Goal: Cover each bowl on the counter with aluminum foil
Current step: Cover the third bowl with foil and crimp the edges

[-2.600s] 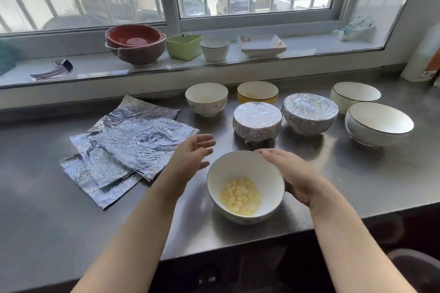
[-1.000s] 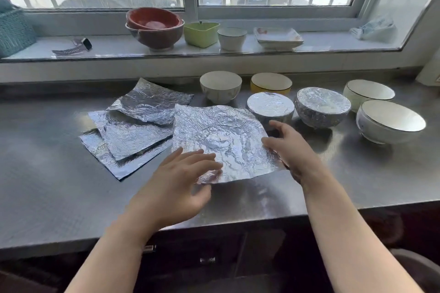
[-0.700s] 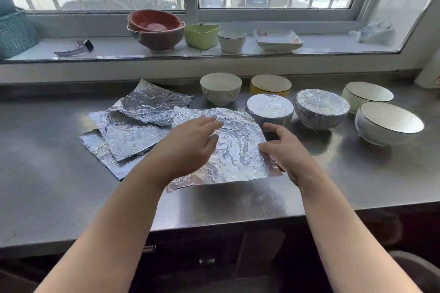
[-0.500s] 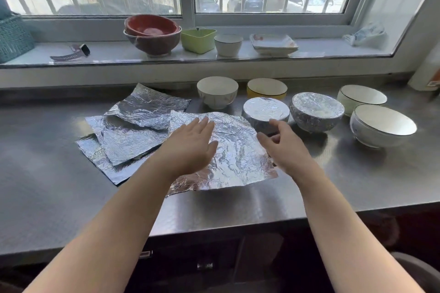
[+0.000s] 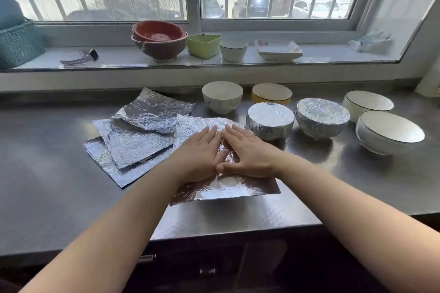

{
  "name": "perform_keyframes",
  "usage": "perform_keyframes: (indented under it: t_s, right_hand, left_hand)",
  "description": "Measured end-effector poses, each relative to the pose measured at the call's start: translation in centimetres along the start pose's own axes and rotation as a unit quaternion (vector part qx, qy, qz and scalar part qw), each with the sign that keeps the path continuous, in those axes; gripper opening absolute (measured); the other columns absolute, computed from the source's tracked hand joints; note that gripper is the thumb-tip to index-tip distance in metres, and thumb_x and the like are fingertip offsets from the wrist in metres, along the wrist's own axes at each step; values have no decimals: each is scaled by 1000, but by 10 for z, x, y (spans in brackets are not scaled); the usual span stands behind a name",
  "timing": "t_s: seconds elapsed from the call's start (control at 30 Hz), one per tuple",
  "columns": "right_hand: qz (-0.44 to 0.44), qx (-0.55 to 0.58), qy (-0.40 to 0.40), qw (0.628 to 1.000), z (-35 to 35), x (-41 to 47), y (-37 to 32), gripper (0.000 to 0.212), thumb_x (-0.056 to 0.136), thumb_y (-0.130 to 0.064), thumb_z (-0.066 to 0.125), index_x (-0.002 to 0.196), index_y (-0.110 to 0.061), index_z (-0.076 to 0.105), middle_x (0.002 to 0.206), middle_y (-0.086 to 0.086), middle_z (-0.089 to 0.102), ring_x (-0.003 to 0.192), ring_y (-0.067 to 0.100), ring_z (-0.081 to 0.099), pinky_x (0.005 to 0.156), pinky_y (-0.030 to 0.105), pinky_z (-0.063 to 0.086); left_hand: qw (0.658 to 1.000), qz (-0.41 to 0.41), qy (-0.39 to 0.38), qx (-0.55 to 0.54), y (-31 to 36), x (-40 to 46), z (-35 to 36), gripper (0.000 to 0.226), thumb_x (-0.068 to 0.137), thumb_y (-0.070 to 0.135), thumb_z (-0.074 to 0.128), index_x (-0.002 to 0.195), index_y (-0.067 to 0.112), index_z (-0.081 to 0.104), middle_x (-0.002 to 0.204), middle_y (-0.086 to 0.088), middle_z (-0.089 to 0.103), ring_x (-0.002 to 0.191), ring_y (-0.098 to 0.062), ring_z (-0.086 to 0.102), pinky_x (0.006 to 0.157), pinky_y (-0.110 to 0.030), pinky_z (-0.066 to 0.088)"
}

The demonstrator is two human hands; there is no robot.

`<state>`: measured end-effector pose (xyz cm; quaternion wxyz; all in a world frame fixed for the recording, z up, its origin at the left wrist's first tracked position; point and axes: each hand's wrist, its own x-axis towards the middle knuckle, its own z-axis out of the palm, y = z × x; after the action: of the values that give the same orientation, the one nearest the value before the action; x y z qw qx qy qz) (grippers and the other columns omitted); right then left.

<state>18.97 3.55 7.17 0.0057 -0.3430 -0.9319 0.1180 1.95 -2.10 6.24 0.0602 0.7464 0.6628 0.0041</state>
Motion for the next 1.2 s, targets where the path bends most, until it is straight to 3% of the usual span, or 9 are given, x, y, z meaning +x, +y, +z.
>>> perform_keyframes:
  t_s: [0.2,0.47,0.77,0.93,1.03,1.2]
  right_hand:
    - [6,-10,-11,1000,-3,-1,1,115,75,-82,42,156,-13,-2,164,3,-7,150,13,-10,123,34,-2]
    - [2,-12,-12,1000,-4,1,4,123,67,-88,34,156,-14,-5,164,3,-10,150,13,-13,123,35,-4]
    - [-3,8,-21,1000,-2,-2,4,120,73,-83,46,156,-15,-7,164,1,-13,149,11,-15,123,37,-3]
    - [0,22,-27,999,-2,-5,3,128,63,-88,41,156,-15,-7,164,-1,-13,149,9,-17,121,30,-7]
    - [2,24,-36,999,-5,-4,2,124,69,-83,49,156,-14,-8,163,-1,-14,149,9,-16,121,28,-7]
    - [8,35,-54,998,-7,-3,1,124,73,-79,55,155,-13,-10,163,-1,-15,148,9,-16,113,21,-10]
  left_hand:
    - [1000,9,-2,7,-3,1,-4,78,97,63,18,157,16,0,164,-3,-7,151,-15,-7,122,-35,-1]
    - [1000,13,-6,11,-6,4,-5,79,96,64,17,157,17,0,164,-2,-9,150,-14,-9,122,-37,1]
    - [1000,15,-4,14,-6,-1,0,94,81,72,3,157,17,0,164,-2,-10,150,-14,-10,122,-38,1]
    - [1000,21,-3,17,-4,-4,-2,98,78,75,3,157,17,1,164,-2,-10,150,-13,-10,122,-34,-1]
    - [999,25,-11,18,-6,-3,-3,105,79,87,9,157,17,0,164,-2,-11,150,-12,-11,121,-33,-2]
    - [999,32,2,1,-12,-3,1,117,63,87,1,157,17,-1,164,1,-9,150,-11,-10,120,-29,-3]
